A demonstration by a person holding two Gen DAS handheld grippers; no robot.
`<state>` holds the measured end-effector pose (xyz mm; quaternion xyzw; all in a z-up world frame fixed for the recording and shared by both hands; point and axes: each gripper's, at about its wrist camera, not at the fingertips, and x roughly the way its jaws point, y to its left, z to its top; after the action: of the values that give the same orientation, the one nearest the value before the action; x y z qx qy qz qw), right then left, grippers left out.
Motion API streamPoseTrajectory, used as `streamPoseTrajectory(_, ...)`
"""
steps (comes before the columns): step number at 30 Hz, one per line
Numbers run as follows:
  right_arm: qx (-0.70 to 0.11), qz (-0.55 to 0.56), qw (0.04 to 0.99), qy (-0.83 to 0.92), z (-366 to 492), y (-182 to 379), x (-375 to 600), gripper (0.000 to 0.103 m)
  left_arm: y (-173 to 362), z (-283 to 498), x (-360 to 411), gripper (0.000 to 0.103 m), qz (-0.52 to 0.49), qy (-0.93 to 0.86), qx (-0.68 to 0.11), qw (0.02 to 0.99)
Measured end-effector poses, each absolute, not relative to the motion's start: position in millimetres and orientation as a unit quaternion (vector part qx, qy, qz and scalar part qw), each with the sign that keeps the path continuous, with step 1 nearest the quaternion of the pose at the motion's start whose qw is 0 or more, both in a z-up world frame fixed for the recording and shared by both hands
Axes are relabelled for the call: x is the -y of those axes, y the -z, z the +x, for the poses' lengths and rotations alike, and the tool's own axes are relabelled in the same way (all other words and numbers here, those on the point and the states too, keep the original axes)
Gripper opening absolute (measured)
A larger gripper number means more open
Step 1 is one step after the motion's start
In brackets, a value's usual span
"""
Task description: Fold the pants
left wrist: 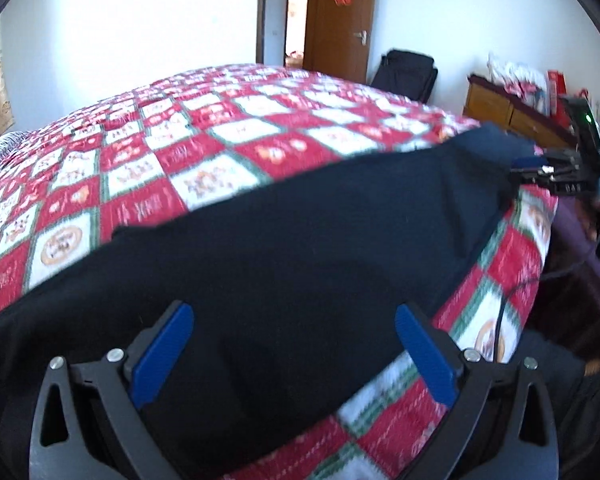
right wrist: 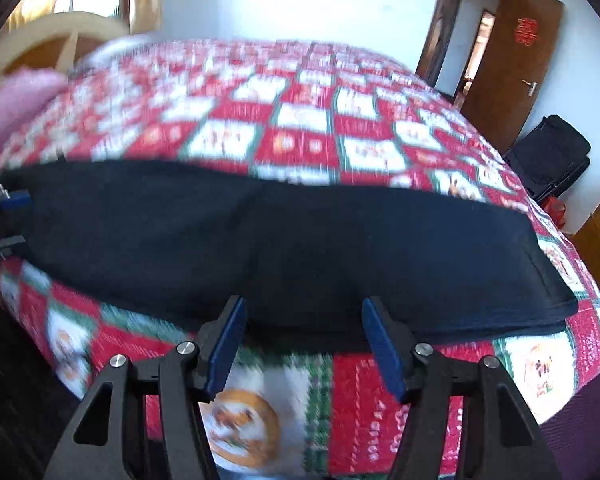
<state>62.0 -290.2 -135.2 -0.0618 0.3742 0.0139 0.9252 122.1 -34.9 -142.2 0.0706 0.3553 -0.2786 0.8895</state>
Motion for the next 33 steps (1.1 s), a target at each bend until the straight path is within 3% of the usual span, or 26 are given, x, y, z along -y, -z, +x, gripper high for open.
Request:
streamPoseTrajectory(4,-0.432,-0.062,0.899,-0.038,79.2,159.7,278.0,0.062,149.6,135.4,40.3,0.103,0.060,0.280,-0.368,0.885)
streamPoseTrajectory(8,-0.418,-0.086,0.903,-0.039,72.5,162.3,272.4,0.062,161.0,134.3,40.5,0.103,0.066,0.274,-0.371,0.885)
streamPoseTrajectory(18,-0.292,0.132,0.945,0.069,31.4,89.2,414.4,0.062,140.0,137.3,-11.6,0.103,0.006,0.208,-0.346,0.915)
streamPoseTrajectory(27,-0.286,0.238,0.919,0.129,9.3,106.1,491.2,0.062,138.6,140.0,-88.3,0.103,-0.015,0.103,-0.339,0.935)
streamPoseTrajectory(29,-0.293,0.264,0.912,0.114,11.9,114.9,497.5,0.054,140.0,140.7,-112.7,0.103,-0.017,0.068,-0.344,0.936)
streamPoseTrajectory(33,-0.290,0.274,0.911,0.105,15.9,121.4,498.6,0.052,147.5,140.8,-154.9,0.103,-0.067,0.033,-0.358,0.931)
